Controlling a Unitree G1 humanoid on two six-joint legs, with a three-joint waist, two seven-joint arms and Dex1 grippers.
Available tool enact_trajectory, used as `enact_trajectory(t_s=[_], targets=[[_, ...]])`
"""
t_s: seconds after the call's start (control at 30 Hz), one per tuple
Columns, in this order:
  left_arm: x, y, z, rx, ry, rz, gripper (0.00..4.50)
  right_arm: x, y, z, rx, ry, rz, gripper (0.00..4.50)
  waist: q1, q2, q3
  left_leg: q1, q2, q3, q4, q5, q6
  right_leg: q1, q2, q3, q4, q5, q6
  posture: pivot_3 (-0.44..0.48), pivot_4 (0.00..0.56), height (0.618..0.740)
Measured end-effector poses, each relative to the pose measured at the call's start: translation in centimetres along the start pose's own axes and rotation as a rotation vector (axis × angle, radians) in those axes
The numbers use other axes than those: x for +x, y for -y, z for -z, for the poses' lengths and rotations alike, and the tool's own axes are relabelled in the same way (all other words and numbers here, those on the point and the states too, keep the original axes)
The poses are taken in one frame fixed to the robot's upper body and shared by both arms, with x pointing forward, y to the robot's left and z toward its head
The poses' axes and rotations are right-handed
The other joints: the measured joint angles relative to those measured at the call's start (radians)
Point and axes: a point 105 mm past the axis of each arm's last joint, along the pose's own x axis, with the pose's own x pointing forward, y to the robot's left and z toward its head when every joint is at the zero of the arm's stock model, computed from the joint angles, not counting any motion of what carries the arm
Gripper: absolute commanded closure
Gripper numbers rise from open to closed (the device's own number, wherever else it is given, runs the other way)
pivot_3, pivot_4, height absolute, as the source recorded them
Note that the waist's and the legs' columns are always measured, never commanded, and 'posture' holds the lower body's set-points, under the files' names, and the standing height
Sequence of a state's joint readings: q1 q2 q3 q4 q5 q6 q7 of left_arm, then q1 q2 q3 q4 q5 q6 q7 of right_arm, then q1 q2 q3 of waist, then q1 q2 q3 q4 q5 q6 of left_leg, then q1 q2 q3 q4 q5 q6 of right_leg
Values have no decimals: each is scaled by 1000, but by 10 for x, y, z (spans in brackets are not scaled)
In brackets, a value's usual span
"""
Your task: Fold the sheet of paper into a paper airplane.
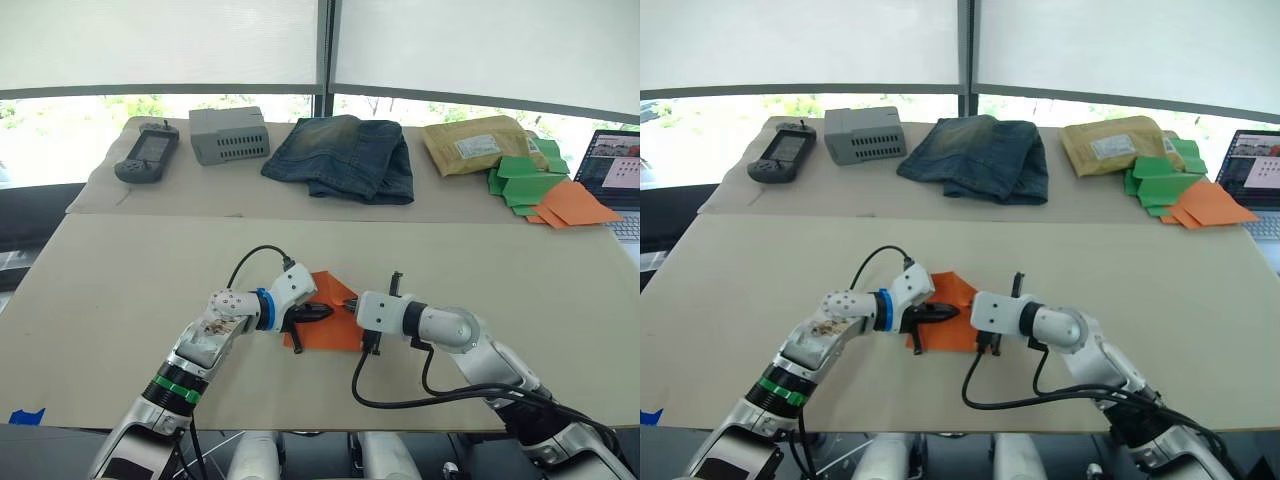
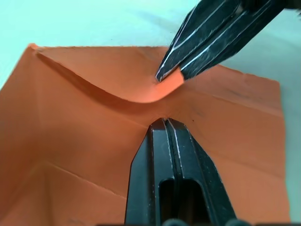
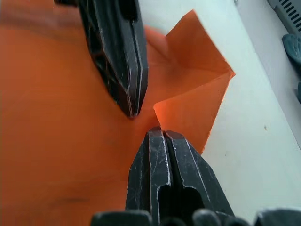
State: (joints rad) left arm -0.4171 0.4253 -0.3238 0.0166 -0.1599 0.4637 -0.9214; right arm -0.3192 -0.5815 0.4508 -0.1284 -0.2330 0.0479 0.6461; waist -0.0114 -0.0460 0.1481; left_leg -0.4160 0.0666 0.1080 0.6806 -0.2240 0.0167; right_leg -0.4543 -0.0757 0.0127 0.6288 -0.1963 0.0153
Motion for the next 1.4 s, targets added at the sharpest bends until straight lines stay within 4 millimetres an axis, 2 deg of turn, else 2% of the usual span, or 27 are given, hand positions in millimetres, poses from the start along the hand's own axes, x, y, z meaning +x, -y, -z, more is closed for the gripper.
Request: enact_trajectory(t_s=[0.27,0.4,0.57,0.77,0.87,0.93,1.1,1.27,1.3,1.4], targets=[[-2,-4,0,-74,24,-13,4500,11,0,3,-69,9,53,4469,-4,0,0,0,0,0,0,0,0,0,1,0,0,0,0,0,150,716],[-8,-14,-2,-124,51,-51,4500,13,0,2,-68,15,54,4469,-7,0,0,0,1,0,0,0,0,0,1,0,1,0,0,0,150,716],[-12,-28,-21,-157,148,-90,4500,13,0,3,-58,12,57,4469,-5,0,0,0,0,0,0,0,0,0,1,0,1,0,0,0,150,716],[5,-35,-33,-202,195,-105,4500,15,1,4,-41,11,67,4469,-1,-1,0,1,0,0,0,1,0,1,1,0,1,1,0,0,150,716],[12,-39,-26,-200,147,-131,4500,16,1,4,-40,9,69,4469,-1,-1,0,1,0,0,0,1,1,1,1,0,1,1,0,0,150,716],[18,-41,-13,-157,55,-148,4500,17,1,4,-37,10,71,4469,0,-1,0,1,0,0,0,1,1,1,1,0,1,1,0,0,150,716],[30,-42,-15,-94,15,-147,4500,16,0,8,-33,-10,69,4469,14,-1,0,11,0,0,0,1,0,13,0,-1,-1,0,-1,0,150,716],[37,-38,-16,-68,-3,-131,4500,12,1,11,47,-16,83,4469,23,-1,0,12,0,0,0,1,0,14,-1,-2,-2,0,-1,0,150,716],[38,-37,-16,-65,-6,-130,4500,11,1,10,52,-19,76,3866,25,-1,0,12,0,0,0,1,0,14,-1,-2,-2,0,0,0,150,716],[38,-36,-17,-56,-9,-125,4500,6,-2,1,97,8,33,2863,28,-1,0,10,0,-1,0,1,0,14,-1,-3,-2,0,0,0,150,716]])
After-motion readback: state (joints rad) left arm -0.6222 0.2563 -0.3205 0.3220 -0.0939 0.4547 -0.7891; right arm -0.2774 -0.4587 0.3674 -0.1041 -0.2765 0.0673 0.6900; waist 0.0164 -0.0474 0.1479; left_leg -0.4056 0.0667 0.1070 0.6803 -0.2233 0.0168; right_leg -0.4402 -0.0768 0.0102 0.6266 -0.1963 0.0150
